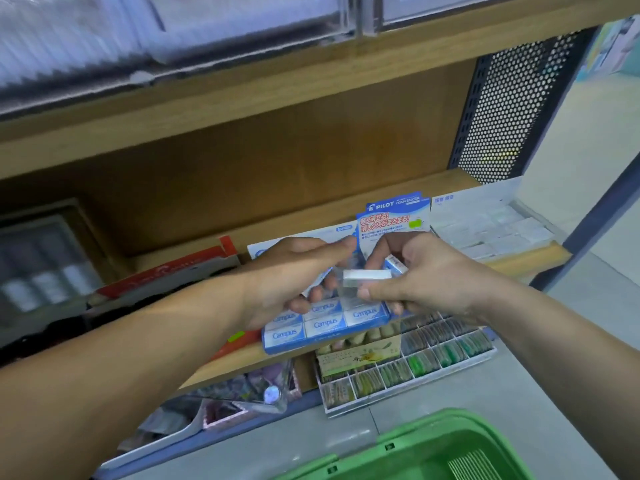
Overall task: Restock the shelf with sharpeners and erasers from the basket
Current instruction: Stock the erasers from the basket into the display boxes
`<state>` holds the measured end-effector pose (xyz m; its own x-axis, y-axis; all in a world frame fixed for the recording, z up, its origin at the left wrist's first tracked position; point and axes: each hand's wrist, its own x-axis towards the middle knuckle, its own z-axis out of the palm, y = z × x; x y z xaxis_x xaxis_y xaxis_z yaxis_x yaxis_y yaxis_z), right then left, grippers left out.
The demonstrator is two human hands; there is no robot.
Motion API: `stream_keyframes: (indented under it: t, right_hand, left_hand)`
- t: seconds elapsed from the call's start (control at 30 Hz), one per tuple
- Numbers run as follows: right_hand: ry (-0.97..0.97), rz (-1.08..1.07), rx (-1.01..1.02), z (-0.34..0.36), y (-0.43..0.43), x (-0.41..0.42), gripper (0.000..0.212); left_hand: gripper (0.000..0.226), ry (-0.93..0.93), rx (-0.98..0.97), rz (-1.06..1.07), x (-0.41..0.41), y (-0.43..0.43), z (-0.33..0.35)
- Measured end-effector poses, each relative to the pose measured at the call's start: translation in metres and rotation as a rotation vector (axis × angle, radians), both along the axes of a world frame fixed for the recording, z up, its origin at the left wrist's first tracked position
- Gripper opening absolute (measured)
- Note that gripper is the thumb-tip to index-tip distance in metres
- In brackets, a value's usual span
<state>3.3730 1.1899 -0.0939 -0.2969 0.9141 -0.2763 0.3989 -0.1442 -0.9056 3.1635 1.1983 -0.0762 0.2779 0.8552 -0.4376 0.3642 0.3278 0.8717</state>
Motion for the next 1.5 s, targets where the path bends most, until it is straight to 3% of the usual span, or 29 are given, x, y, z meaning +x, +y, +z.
stream_keyframes:
  t: [0.1,0.17,0.33,0.4,0.5,0.57,0.77,0.9,1.0,1.07,1.23,1.33,1.5]
  right_hand:
    - [-0.115,-0.041,0.195,0.0,0.001,-0.008,0.03]
    - [-0.096,-0.063,0.204,-0.003,0.0,-0.007,0.031]
    - [-0.064,-0.077,0.273,-0.011,-0.003,-0.001,0.036]
    - [-0.049,-0.064,0.248,-0.01,-0.002,-0.001,0.038]
    - [0.131,-0.083,0.09,-0.006,-0.002,0.002,0.042]
    - [0.194,-0.092,0.017,-0.006,-0.001,0.003,0.035]
    - [0.186,-0.094,-0.034,-0.004,0.005,0.015,0.034]
    - [0.24,-0.223,-0.137,-0.003,0.008,0.058,0.03]
    - [0.131,-0.289,-0.157,-0.003,0.004,0.099,0.033]
    - [0.027,-0.403,-0.089,-0.001,0.0,0.13,0.034]
    - [-0.002,-0.79,0.124,-0.023,0.0,0.182,0.023]
    - [-0.011,-0.86,0.17,-0.045,0.004,0.186,0.025]
    - [0.045,-0.847,0.231,-0.063,0.009,0.181,0.026]
  left_hand:
    - [0.026,-0.008,0.01,-0.031,-0.002,0.001,-0.003]
    - [0.02,-0.026,-0.014,-0.055,-0.004,0.002,-0.004]
    - [0.037,-0.126,-0.118,-0.103,0.0,0.002,-0.008]
    - [0.035,-0.16,-0.098,-0.059,0.001,0.006,-0.011]
    - [0.031,-0.155,-0.043,0.002,-0.001,0.01,-0.011]
    - [0.029,-0.155,-0.028,0.009,-0.003,0.01,-0.011]
    - [0.016,-0.039,0.113,0.03,-0.008,0.013,-0.013]
    - [0.012,0.052,0.194,0.076,0.007,0.02,-0.018]
    - [0.011,0.085,0.246,0.047,0.044,0.028,-0.018]
    - [0.01,0.106,0.299,0.011,0.076,0.036,-0.018]
    - [0.009,0.188,0.49,-0.039,0.153,0.069,-0.024]
    - [0.008,0.301,0.595,-0.066,0.18,0.091,-0.036]
    - [0.005,0.298,0.605,-0.039,0.205,0.117,-0.053]
